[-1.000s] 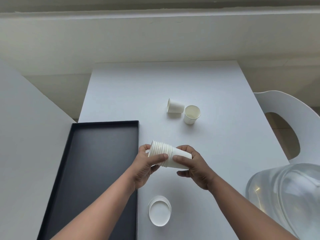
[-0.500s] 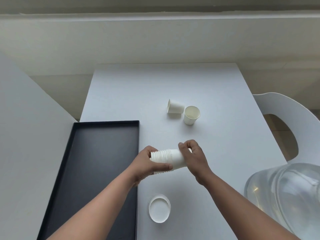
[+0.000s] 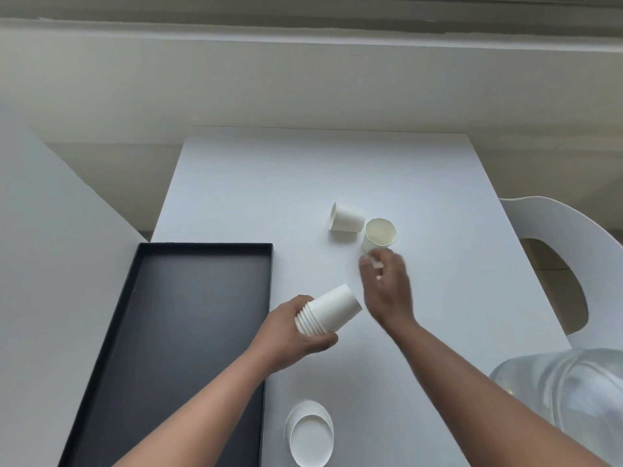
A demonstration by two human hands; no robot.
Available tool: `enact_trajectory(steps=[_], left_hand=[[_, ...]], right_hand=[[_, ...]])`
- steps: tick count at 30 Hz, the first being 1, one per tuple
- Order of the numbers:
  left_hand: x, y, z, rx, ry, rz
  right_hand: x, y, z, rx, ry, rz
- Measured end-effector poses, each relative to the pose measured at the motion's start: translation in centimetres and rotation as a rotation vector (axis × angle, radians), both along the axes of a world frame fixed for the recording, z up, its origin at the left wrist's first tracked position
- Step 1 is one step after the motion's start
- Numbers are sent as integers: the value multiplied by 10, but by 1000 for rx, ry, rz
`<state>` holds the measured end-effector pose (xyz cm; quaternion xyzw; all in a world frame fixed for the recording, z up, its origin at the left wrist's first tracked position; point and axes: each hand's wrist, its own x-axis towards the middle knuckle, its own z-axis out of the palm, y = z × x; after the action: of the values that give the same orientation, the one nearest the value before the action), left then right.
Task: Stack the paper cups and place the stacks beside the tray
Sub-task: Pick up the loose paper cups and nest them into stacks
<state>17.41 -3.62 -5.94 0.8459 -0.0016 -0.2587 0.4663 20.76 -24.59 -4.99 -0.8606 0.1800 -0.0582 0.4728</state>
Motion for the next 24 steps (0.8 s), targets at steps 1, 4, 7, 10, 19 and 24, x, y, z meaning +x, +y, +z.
enact_trajectory(steps=[1, 4, 7, 10, 19, 24], left_hand=[[0, 1, -2, -10, 14, 28], [3, 3, -6, -37, 56, 88], [6, 5, -9, -63, 85, 108], [9, 7, -13, -54, 94, 111], [23, 3, -13, 94, 12, 97], [33, 1, -4, 425, -129, -62]], right_hand=[[11, -10, -2, -83, 28, -36], [41, -34, -10, -277, 262, 34], [60, -48, -19, -313, 389, 72], [66, -58, -27, -344, 381, 52], [20, -42, -28, -357, 189, 334], [6, -37, -26, -394, 133, 653]])
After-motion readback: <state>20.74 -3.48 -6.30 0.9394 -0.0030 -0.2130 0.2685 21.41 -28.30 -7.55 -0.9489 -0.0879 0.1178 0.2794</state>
